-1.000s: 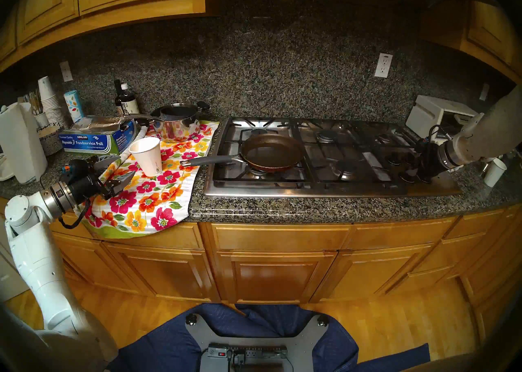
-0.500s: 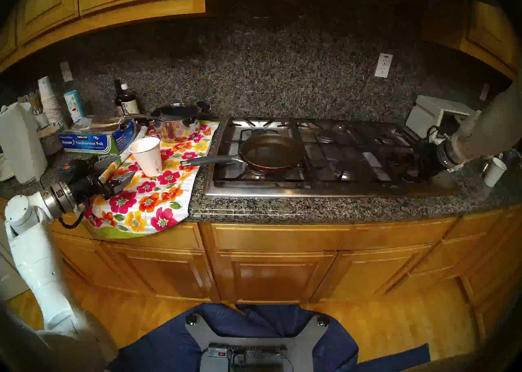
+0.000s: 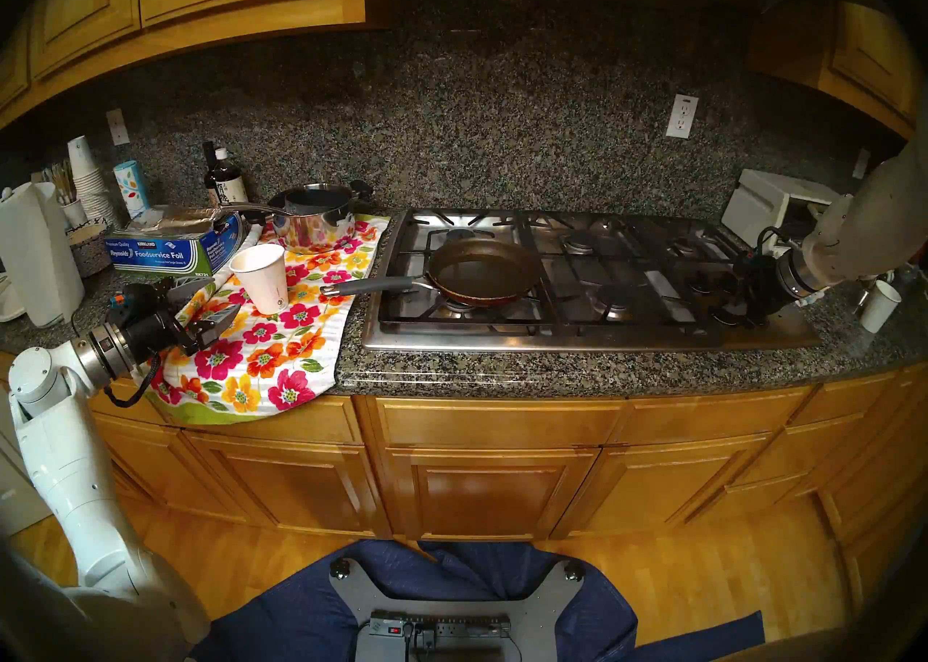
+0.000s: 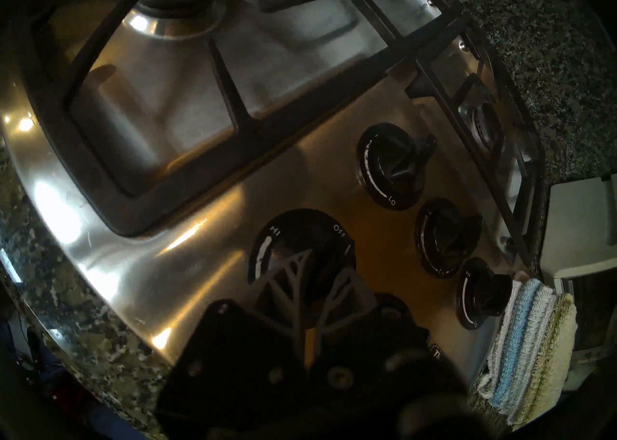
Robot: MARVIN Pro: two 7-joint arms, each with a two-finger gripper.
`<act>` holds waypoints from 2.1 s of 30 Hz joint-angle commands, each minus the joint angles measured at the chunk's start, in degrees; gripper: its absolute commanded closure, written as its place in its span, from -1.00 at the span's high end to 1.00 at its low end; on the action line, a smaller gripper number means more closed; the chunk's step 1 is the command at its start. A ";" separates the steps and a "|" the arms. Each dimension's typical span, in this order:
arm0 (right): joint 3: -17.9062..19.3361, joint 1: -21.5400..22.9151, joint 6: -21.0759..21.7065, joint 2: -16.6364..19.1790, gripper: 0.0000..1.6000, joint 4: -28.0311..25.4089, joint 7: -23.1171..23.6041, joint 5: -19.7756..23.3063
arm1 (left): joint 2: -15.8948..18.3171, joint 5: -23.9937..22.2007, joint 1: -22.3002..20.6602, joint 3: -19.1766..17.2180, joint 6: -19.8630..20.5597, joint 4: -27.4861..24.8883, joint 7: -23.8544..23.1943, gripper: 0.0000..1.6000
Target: Pick up the water cup, pour water into the pot, turn on the stove
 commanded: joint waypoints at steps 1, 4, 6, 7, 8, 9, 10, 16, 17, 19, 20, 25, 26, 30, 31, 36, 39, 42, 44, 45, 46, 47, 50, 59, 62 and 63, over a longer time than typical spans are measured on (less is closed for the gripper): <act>-0.29 -0.33 -2.73 -1.49 -1.00 -2.00 4.09 -3.87 | 0.72 -1.20 -1.11 -0.13 -0.09 -1.13 0.11 1.00; -0.75 -0.34 -3.12 -2.08 -1.00 -2.09 3.68 -4.80 | 0.72 -1.21 -1.11 -0.13 -0.09 -1.13 0.11 1.00; -0.85 -0.39 -3.41 -2.27 -1.00 -2.13 3.41 -5.27 | 0.73 -1.22 -1.11 -0.13 -0.09 -1.12 0.11 1.00; -1.03 -0.55 -3.71 -2.61 -1.00 -2.19 2.76 -5.79 | 0.73 -1.22 -1.11 -0.13 -0.09 -1.12 0.11 1.00; -1.04 -0.65 -3.83 -2.76 -1.00 -2.21 2.53 -6.00 | 0.73 -1.22 -1.11 -0.13 -0.09 -1.12 0.11 1.00; -1.05 -0.74 -3.98 -2.97 -1.00 -2.26 2.20 -6.22 | 0.73 -1.23 -1.11 -0.13 -0.09 -1.12 0.11 1.00; -0.91 -0.76 -4.05 -3.09 -1.00 -2.30 2.01 -6.25 | 0.73 -1.23 -1.11 -0.13 -0.09 -1.12 0.11 1.00; -0.02 -1.16 -3.62 -4.14 -1.00 -2.48 0.47 -6.26 | 0.73 -1.22 -1.11 -0.12 -0.09 -1.13 0.11 1.00; 0.18 -1.20 -3.59 -4.27 -1.00 -2.58 0.18 -6.21 | 0.73 -1.21 -1.11 -0.12 -0.09 -1.13 0.11 1.00; 0.31 -1.25 -3.57 -4.41 -1.00 -2.68 -0.12 -6.24 | 0.73 -1.21 -1.11 -0.12 -0.10 -1.12 0.11 1.00; 0.42 -1.31 -3.53 -4.53 -1.00 -2.75 -0.38 -6.23 | 0.73 -1.21 -1.10 -0.12 -0.10 -1.12 0.11 1.00; 0.52 -1.84 -3.85 -4.98 -1.00 -2.77 -2.15 -6.90 | 0.73 -1.21 -1.10 -0.12 -0.10 -1.13 0.11 1.00; 0.37 -2.04 -4.22 -5.14 -1.00 -2.67 -2.64 -7.43 | 0.73 -1.21 -1.10 -0.12 -0.10 -1.13 0.11 1.00; 0.01 -2.58 -5.02 -5.78 -1.00 -2.91 -4.43 -8.95 | 0.72 -1.19 -1.10 -0.12 -0.10 -1.13 0.11 1.00; -0.10 -2.69 -5.16 -5.98 -1.00 -3.00 -4.83 -9.34 | 0.72 -1.19 -1.10 -0.12 -0.10 -1.13 0.11 1.00; -0.67 -3.51 -6.04 -6.93 -1.00 -3.65 -7.44 -11.73 | 0.72 -1.17 -1.10 -0.11 -0.09 -1.13 0.11 1.00; -1.10 -4.03 -6.66 -7.25 -1.00 -4.13 -9.17 -13.31 | 0.72 -1.16 -1.10 -0.11 -0.09 -1.13 0.11 1.00; -1.50 -4.20 -7.23 -7.27 -1.00 -4.65 -10.52 -14.59 | 0.72 -1.17 -1.10 -0.11 -0.09 -1.13 0.11 1.00; -1.76 -4.26 -7.52 -7.20 -1.00 -4.87 -11.25 -15.21 | 0.72 -1.18 -1.10 -0.11 -0.09 -1.13 0.11 1.00; -1.88 -4.25 -7.67 -7.15 -1.00 -4.97 -11.65 -15.53 | 0.72 -1.19 -1.10 -0.11 -0.09 -1.13 0.11 1.00; -2.02 -4.26 -7.82 -7.10 -1.00 -5.01 -12.01 -15.82 | 0.72 -1.19 -1.10 -0.11 -0.09 -1.13 0.11 1.00; -2.22 -4.31 -8.06 -7.05 -1.00 -4.98 -12.49 -16.20 | 0.73 -1.20 -1.10 -0.11 -0.09 -1.13 0.11 1.00; -2.91 -4.54 -8.83 -7.08 -1.00 -4.70 -13.79 -17.60 | 0.73 -1.22 -1.10 -0.12 -0.09 -1.13 0.11 1.00; -5.29 -5.21 -11.66 -6.79 -1.00 -2.61 -16.60 -22.22 | 0.75 -1.27 -1.10 -0.12 -0.10 -1.11 0.11 1.00; -5.94 -5.18 -12.45 -6.86 -1.00 -2.11 -17.16 -23.53 | 0.75 -1.29 -1.10 -0.12 -0.10 -1.11 0.11 1.00; -6.10 -5.12 -12.72 -6.85 -1.00 -1.95 -17.37 -23.87 | 0.75 -1.30 -1.10 -0.12 -0.10 -1.11 0.11 1.00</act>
